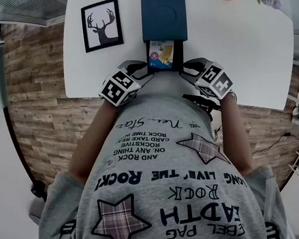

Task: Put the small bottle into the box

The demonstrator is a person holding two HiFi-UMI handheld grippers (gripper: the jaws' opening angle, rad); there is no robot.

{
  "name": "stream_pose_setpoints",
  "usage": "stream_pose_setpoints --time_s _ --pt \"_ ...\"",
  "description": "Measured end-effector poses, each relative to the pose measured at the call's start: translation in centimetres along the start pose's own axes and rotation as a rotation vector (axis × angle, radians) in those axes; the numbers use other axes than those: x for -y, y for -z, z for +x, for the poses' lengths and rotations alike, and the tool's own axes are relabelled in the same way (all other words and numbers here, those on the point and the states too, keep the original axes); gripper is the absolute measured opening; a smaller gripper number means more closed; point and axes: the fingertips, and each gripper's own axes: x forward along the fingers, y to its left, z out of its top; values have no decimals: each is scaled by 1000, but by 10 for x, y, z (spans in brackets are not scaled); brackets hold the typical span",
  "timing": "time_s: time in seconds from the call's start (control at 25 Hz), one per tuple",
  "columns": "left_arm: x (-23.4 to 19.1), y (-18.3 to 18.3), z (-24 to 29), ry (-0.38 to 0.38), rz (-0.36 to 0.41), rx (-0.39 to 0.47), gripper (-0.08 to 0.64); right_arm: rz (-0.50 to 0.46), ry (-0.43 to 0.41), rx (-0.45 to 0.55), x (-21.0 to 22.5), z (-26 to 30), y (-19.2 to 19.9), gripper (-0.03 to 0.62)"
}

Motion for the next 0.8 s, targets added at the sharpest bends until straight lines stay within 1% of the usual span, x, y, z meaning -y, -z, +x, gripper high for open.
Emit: stream_pose_setpoints --time_s 0.8 --pt "-15 -12 2 -23 -16 18 175 4 4 31 17 -1 -11 129"
